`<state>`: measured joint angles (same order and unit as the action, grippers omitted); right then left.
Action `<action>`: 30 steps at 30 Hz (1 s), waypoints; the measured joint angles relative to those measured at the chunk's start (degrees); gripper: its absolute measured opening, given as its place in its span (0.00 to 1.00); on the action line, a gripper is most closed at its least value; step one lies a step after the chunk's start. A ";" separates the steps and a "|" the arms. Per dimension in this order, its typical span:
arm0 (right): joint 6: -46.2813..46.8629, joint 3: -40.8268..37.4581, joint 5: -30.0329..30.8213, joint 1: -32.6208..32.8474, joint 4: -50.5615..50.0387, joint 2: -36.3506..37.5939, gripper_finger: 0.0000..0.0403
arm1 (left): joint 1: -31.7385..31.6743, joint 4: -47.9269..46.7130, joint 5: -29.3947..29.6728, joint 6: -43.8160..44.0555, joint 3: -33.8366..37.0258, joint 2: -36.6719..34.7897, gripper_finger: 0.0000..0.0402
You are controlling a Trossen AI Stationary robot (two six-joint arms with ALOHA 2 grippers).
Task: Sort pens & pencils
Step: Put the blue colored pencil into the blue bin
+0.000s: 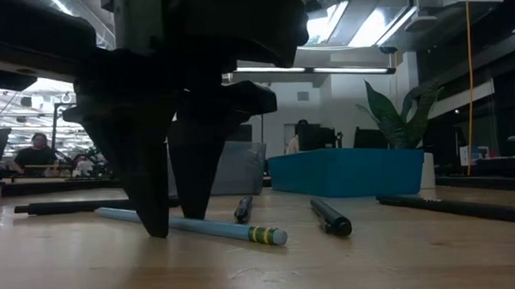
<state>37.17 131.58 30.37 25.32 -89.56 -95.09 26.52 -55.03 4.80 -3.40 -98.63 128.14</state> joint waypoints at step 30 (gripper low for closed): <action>-1.43 -0.01 4.38 0.00 0.13 0.00 0.19 | -0.64 0.27 -1.97 2.71 0.17 -0.05 0.02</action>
<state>35.73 131.57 34.75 25.32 -89.43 -95.09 25.88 -54.76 2.82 -0.69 -98.46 128.08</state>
